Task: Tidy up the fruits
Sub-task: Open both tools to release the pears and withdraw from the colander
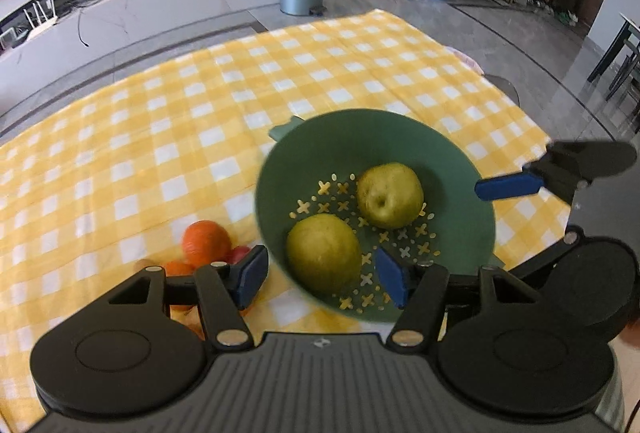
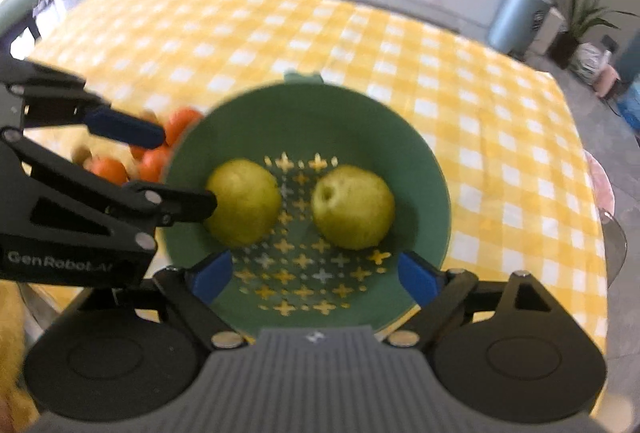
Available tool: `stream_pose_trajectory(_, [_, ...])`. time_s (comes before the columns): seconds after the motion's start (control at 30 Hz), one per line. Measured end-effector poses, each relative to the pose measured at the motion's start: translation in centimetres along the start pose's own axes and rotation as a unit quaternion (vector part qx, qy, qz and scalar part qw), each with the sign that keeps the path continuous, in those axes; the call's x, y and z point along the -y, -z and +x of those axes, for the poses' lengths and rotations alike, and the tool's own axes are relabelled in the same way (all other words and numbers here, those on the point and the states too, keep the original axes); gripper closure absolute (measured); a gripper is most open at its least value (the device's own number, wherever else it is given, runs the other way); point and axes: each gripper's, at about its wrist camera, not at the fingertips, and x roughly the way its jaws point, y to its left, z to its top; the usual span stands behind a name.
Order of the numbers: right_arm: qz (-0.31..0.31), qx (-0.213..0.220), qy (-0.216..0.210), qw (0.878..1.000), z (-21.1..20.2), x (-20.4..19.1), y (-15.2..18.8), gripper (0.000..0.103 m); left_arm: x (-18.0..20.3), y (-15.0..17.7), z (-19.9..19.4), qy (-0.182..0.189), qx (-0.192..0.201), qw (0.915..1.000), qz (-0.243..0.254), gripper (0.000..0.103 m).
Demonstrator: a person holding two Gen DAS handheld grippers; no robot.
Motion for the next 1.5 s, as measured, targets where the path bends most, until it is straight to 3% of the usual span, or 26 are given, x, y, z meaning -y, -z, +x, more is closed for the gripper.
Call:
stream_pose_trajectory(0.23, [0.087,0.089,0.013,0.992,-2.8,-2.7,2.6,0.013,-1.5,2.4,-4.3,-0.025,0.036,0.9989,-0.019,0.031])
stream_pose_trajectory(0.4, [0.147,0.132,-0.024,0.980,-3.6,-5.2,4.5,0.013,-3.4,4.9,-6.0,-0.046,0.057,0.9966,-0.037,0.030])
stream_pose_trajectory(0.67, [0.157,0.204,-0.006,0.966,-3.7,-10.3,6.4,0.013,-7.0,8.1,-6.4,-0.058,0.087,0.9919,-0.073,0.030])
stream_pose_trajectory(0.83, [0.133,0.200,-0.001,0.971,-2.3,-12.5,7.0,0.013,-9.3,10.1,-5.8,-0.055,0.081,0.9903,-0.098,0.030])
stream_pose_trajectory(0.97, [0.129,0.181,-0.002,0.975,-0.2,-13.5,7.5,0.028,-10.7,11.3,-5.2,-0.052,0.083,0.9896,-0.106,0.030])
stream_pose_trajectory(1.17, [0.131,0.164,-0.008,0.978,2.3,-13.4,6.9,0.039,-11.5,11.8,-4.1,-0.039,0.088,0.9895,-0.107,0.031])
stream_pose_trajectory(1.3, [0.138,0.179,-0.023,0.974,2.9,-13.4,6.4,0.039,-11.0,11.5,-2.2,-0.038,0.067,0.9938,-0.081,0.032])
stream_pose_trajectory(1.5, [0.165,0.164,-0.034,0.972,4.2,-12.5,6.3,0.040,-11.1,11.4,-0.5,-0.035,0.063,0.9942,-0.080,0.032])
